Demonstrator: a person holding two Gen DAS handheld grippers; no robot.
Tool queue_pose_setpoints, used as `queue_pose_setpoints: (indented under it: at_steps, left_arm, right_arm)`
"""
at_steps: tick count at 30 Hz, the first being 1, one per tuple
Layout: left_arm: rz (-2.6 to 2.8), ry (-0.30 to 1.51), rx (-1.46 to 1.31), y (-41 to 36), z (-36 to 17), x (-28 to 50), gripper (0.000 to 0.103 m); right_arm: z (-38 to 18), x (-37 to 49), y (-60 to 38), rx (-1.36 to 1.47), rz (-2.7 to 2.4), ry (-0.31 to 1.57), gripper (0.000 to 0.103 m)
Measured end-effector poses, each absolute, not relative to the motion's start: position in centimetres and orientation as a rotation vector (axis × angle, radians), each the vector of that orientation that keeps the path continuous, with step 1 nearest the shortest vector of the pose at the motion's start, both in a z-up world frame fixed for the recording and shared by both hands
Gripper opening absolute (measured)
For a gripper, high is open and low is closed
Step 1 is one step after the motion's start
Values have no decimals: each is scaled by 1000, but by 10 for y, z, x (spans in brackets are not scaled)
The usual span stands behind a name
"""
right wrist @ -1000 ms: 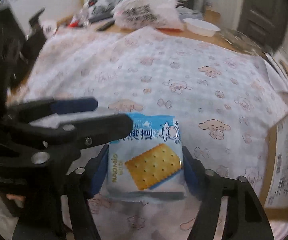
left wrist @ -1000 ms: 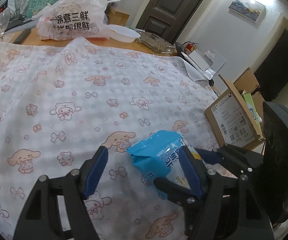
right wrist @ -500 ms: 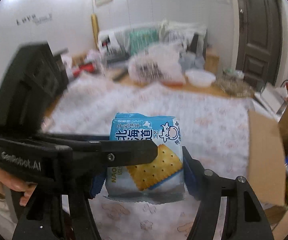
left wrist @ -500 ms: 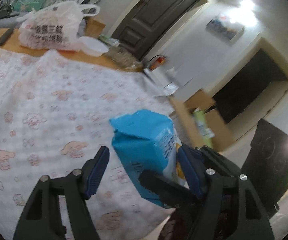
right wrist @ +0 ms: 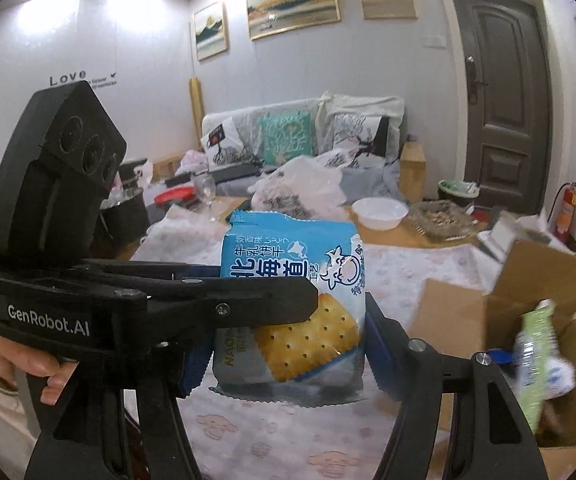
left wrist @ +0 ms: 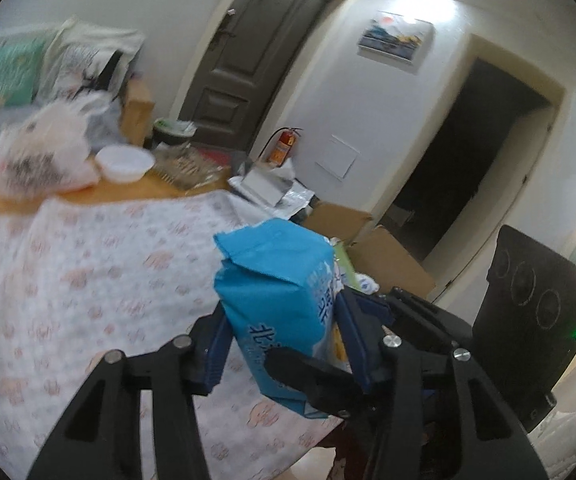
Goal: Organize snacks
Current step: 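Lift the cracker packet with the right gripper and carry it over the box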
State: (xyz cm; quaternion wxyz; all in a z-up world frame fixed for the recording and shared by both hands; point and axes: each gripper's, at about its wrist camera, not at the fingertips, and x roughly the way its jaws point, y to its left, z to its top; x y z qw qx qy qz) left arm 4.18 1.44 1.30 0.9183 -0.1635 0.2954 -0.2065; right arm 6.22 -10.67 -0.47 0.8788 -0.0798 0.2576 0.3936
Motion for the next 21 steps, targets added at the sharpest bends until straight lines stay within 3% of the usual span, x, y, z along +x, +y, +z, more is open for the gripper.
queue_pose_setpoints:
  at_steps: [8, 21]
  left_arm:
    - [-496, 615, -176, -84, 40, 78, 45]
    - [-568, 813, -83, -197, -6, 160, 46]
  right_arm:
    - [19, 78, -195, -127, 731, 485, 62]
    - [-17, 138, -307, -91, 573, 625, 63]
